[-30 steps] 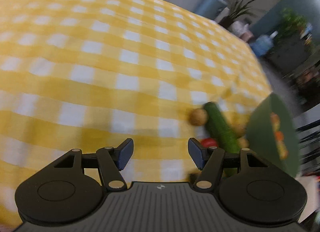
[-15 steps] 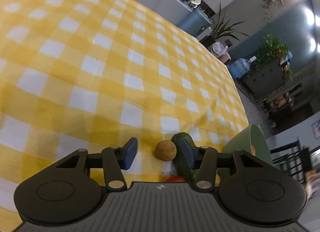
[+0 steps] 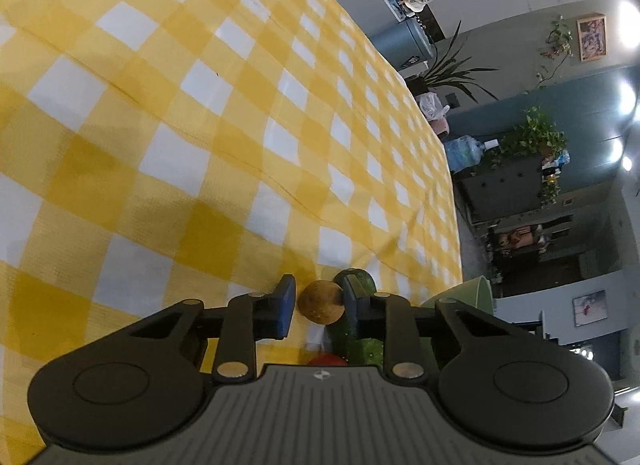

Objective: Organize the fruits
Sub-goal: 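Grasp another brown kiwi with the left tool while the right tool holds its kiwi, then carry both kiwis over the green colander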

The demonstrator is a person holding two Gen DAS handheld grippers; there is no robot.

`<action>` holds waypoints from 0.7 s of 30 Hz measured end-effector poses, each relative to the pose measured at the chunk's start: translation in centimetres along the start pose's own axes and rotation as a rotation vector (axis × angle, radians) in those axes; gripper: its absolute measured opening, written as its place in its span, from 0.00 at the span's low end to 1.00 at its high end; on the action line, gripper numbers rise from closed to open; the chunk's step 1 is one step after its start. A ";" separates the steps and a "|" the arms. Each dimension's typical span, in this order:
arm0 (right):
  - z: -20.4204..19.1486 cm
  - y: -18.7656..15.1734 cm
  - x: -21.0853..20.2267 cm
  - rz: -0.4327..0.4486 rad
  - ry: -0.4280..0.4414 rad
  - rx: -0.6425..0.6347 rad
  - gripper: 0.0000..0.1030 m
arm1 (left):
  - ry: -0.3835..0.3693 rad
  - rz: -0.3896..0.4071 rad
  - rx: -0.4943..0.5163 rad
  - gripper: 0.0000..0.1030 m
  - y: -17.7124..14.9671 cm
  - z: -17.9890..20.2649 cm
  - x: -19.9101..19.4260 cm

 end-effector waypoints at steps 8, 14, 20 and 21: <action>0.0 0.0 0.0 0.001 0.000 0.002 0.20 | 0.015 0.012 -0.004 0.24 -0.3 0.2 -0.5; 0.0 0.0 0.0 0.000 -0.001 0.001 0.20 | 0.154 0.031 0.087 0.24 -0.5 1.6 -2.6; 0.0 0.0 0.1 0.000 0.000 0.000 0.20 | 0.259 0.009 0.168 0.24 -1.2 2.6 -2.9; 0.0 0.0 0.1 0.001 0.000 0.001 0.20 | 0.266 0.012 0.178 0.24 -1.2 2.7 -2.8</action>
Point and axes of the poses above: each gripper's, at about its wrist camera, not at the fingertips, and x roughly the way its jaws point, z to its right, y to its top, the point moved 2 cm from there along x, roughly the way its jaws point, and after that the axes turned 2 degrees about -y, right-handed, at the moved point
